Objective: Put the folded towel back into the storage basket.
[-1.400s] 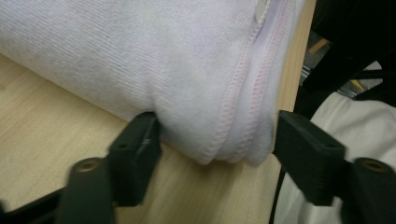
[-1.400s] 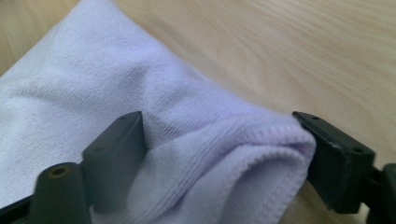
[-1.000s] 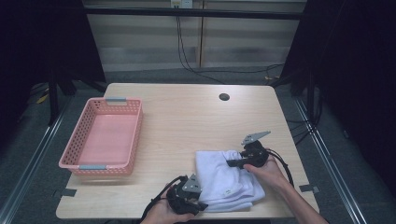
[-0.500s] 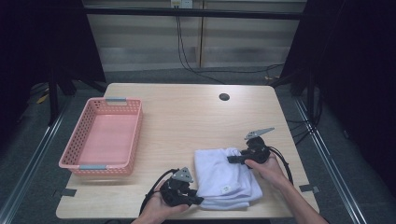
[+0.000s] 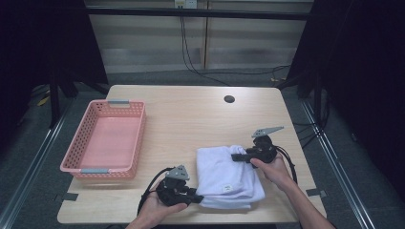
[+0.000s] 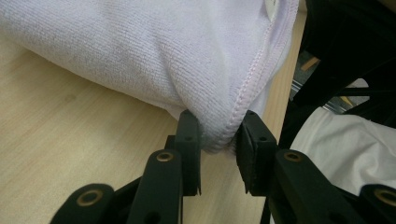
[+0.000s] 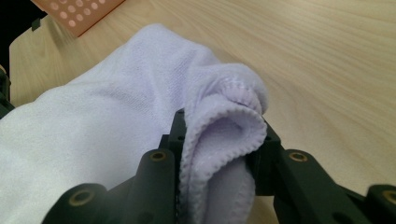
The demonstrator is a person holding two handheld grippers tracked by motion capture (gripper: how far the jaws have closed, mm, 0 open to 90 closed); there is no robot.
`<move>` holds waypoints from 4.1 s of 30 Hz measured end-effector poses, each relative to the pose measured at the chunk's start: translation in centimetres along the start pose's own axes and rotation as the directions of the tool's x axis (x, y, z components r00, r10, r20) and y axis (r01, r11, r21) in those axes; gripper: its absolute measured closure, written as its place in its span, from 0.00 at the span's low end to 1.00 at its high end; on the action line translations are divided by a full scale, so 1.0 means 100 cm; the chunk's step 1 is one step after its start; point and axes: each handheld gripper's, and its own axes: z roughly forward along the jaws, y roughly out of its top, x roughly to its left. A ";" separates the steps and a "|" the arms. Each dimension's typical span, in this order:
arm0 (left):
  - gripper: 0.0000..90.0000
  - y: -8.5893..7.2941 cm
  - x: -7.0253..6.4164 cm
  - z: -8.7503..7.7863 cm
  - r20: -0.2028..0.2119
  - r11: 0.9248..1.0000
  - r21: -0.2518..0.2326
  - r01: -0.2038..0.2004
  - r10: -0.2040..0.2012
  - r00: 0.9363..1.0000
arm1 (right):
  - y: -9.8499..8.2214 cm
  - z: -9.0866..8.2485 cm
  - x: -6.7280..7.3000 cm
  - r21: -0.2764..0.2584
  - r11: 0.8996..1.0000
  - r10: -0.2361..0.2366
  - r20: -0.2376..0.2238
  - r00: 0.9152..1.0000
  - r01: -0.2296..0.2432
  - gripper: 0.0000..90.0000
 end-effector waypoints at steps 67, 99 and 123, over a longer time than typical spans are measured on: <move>0.81 0.025 0.053 -0.191 -0.177 0.964 -0.265 0.037 -0.086 0.980 | 0.197 0.055 0.064 -0.115 0.983 -0.154 -0.080 0.985 0.144 0.77; 0.82 -0.082 0.118 -0.314 -0.297 0.885 -0.413 0.213 -0.352 0.888 | 0.284 0.207 0.146 -0.055 0.987 -0.160 -0.144 0.977 0.154 0.77; 0.81 -0.121 0.150 -0.307 -0.387 0.873 -0.366 0.321 -0.457 0.801 | 0.255 0.281 0.153 -0.013 0.994 -0.107 -0.072 0.992 0.106 0.76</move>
